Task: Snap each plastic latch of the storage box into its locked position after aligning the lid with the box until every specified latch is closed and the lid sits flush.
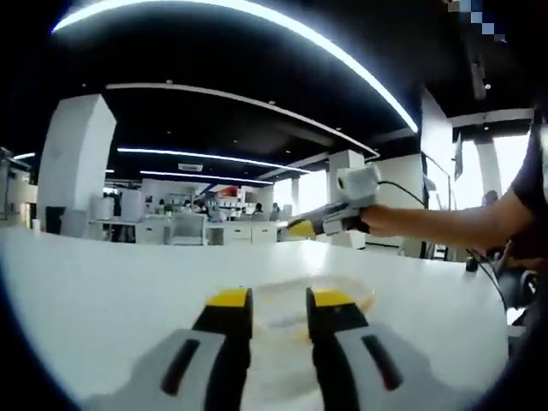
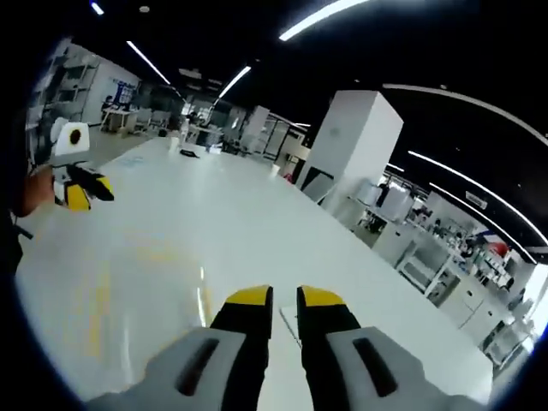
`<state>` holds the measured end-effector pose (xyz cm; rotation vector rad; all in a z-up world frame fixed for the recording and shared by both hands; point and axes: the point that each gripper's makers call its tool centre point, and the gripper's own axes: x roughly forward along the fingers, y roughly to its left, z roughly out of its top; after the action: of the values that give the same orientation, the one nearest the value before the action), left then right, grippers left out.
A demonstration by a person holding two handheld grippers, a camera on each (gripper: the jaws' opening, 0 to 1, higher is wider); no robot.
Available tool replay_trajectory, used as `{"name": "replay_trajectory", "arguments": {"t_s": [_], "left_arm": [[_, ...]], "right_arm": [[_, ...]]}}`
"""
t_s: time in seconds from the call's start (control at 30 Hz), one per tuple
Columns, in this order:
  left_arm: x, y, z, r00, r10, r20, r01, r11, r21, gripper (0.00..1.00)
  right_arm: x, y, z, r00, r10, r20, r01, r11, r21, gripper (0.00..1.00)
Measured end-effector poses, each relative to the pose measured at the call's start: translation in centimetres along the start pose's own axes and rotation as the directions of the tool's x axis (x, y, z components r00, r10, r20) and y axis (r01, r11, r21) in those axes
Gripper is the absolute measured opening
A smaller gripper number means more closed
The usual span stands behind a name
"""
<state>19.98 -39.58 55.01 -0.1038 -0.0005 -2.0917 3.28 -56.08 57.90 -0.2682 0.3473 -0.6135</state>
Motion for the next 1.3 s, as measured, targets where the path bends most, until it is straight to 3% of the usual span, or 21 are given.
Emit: {"name": "replay_trajectory", "arguments": {"t_s": [0.17,0.33,0.53,0.63,0.73,0.8,0.9,0.97,1.07,1.13,1.3], "left_arm": [[-1.1,1.0,0.9,0.999,0.02,0.028,-0.02,1.0,-0.002,0.34],[-1.7,1.4,1.4,0.999,0.022,0.037,-0.022,1.0,0.001,0.44],[-2.8,2.2,2.1,0.997,0.056,0.059,-0.057,0.998,0.021,0.53],[-3.6,2.7,2.5,0.994,0.082,0.077,-0.084,0.996,0.026,0.56],[-4.2,3.0,2.5,0.992,0.093,0.08,-0.096,0.995,0.03,0.59],[-4.6,3.2,2.1,0.992,0.102,0.069,-0.104,0.994,0.027,0.62],[-5.0,3.3,1.4,0.992,0.112,0.055,-0.112,0.994,0.009,0.69],[-5.3,3.3,1.1,0.991,0.121,0.051,-0.121,0.993,0.013,0.73],[-6.0,3.2,0.9,0.99,0.128,0.052,-0.128,0.992,0.002,0.76],[-6.3,3.2,0.7,0.99,0.133,0.04,-0.133,0.991,0.001,0.79],[-7.2,3.4,0.5,0.986,0.168,0.02,-0.168,0.986,0.005,0.93]], "right_arm": [[-6.2,-0.5,1.5,0.98,-0.17,0.105,0.163,0.984,0.075,0.21],[-11.7,1.0,0.9,0.952,-0.272,0.14,0.251,0.956,0.151,0.25],[-16.9,3.4,-0.8,0.921,-0.365,0.134,0.343,0.925,0.162,0.38],[-19.3,4.6,-2.3,0.898,-0.427,0.109,0.399,0.892,0.213,0.44],[-20.9,5.6,-3.6,0.88,-0.467,0.091,0.433,0.865,0.254,0.51],[-21.6,6.3,-4.1,0.877,-0.473,0.087,0.435,0.856,0.279,0.52],[-22.7,7.4,-5.8,0.864,-0.501,0.05,0.453,0.816,0.359,0.57],[-23.1,8.1,-6.5,0.858,-0.511,0.046,0.463,0.811,0.359,0.67],[-24.3,8.3,-7.2,0.824,-0.565,0.043,0.516,0.779,0.358,0.81],[-25.1,8.5,-7.5,0.811,-0.584,0.033,0.531,0.759,0.377,0.84],[-26.2,8.8,-7.5,0.79,-0.613,0.031,0.556,0.736,0.387,0.96]]}}
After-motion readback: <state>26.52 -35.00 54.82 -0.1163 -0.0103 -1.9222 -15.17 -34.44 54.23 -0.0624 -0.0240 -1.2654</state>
